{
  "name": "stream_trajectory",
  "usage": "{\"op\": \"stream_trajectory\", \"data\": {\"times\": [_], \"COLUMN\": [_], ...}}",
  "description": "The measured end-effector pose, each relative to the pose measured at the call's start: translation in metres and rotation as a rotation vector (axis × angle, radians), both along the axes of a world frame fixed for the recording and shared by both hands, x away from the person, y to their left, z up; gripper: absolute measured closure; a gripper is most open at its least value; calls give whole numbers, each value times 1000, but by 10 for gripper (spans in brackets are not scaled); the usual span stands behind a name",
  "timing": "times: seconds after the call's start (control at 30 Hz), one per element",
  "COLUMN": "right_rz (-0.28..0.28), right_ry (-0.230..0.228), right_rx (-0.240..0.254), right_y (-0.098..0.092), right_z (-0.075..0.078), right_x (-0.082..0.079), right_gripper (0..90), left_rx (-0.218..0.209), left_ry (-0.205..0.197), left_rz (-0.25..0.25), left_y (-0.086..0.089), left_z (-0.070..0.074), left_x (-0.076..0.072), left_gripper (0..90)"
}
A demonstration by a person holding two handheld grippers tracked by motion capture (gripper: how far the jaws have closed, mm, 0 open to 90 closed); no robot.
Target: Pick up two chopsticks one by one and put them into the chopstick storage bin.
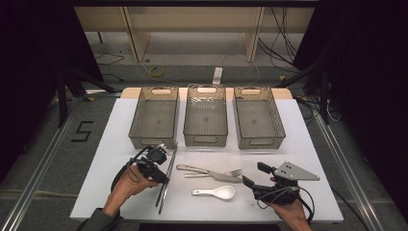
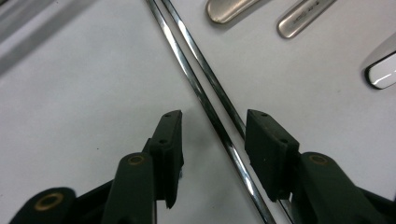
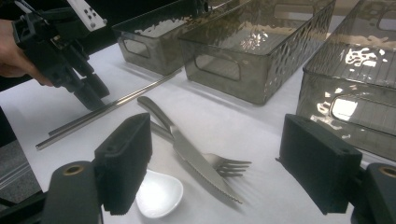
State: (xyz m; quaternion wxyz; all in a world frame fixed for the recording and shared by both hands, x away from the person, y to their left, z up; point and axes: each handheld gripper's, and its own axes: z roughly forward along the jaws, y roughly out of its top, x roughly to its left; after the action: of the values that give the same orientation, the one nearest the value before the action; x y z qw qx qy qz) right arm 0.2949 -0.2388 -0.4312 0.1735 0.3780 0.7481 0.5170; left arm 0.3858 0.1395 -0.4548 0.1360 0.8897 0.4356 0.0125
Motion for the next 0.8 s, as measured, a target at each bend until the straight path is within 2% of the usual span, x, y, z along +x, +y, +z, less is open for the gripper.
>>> {"op": "stream_trajectory", "data": {"times": [0.23,0.37,0.5,0.8], "right_rz": [3,4,5,6], "right_ry": [6,9,9,10], "right_rx": [-2,-4,-6,-16], "right_y": [1,0,0,1], "right_z": [0,-1,-1,-1], "right_x": [0,1,1,0], "right_gripper": [262,262,262,264], "left_rx": [22,54,66,89], "left_ry": [-5,-14,-15,10], "left_rz": [-16,-23,-31,-37], "left_y": [-2,-2,-2,4], "left_z": [-5,-7,-7,-6], "left_x": [0,0,0,1], "left_gripper": [616,651,681,761]}}
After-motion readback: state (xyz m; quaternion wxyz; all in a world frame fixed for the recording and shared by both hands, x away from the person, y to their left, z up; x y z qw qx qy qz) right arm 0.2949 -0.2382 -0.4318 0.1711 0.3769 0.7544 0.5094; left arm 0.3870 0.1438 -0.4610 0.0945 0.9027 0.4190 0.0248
